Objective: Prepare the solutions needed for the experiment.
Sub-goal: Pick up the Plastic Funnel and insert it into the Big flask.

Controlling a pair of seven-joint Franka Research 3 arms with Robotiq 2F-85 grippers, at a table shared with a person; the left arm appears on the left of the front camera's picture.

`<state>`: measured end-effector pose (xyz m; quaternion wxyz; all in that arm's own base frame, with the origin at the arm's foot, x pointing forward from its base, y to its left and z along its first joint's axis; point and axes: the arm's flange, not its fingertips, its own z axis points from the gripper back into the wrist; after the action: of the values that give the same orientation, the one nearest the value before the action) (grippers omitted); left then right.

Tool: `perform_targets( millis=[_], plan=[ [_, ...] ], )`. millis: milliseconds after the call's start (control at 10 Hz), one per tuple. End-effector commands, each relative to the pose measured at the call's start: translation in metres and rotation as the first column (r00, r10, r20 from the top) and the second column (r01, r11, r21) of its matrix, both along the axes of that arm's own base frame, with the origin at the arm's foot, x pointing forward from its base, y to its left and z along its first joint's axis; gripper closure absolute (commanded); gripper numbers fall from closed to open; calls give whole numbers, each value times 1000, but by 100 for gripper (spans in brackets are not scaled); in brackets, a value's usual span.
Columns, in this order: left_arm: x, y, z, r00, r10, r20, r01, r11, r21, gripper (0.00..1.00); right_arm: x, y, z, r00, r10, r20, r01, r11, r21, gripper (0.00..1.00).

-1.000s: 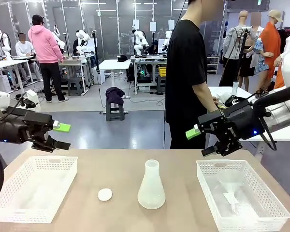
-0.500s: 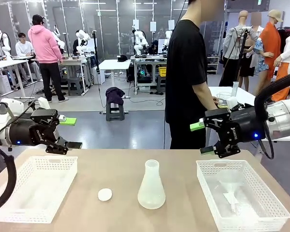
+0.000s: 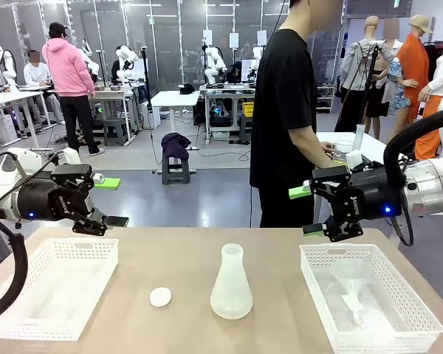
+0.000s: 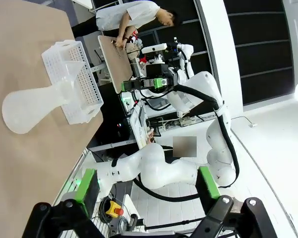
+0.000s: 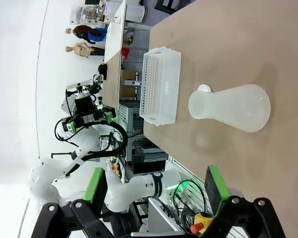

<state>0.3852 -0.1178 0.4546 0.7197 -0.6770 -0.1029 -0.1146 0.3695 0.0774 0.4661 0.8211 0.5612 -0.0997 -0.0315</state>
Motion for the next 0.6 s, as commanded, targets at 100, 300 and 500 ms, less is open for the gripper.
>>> perform_targets(
  millis=[100,300,500],
  plan=[
    [-1,-1,0,1000,-3,-2,3,1000,-6,0,-1,0,2,1000,0,1,0,1000,0,0],
    [-1,-1,0,1000,-3,-2,3,1000,-6,0,0,-2,0,1000,-1,-1,1,1000,-3,0],
    [-1,-1,0,1000,-3,-2,3,1000,-6,0,20,-20,2,987,72,144,-35,969,-244,0]
  ],
)
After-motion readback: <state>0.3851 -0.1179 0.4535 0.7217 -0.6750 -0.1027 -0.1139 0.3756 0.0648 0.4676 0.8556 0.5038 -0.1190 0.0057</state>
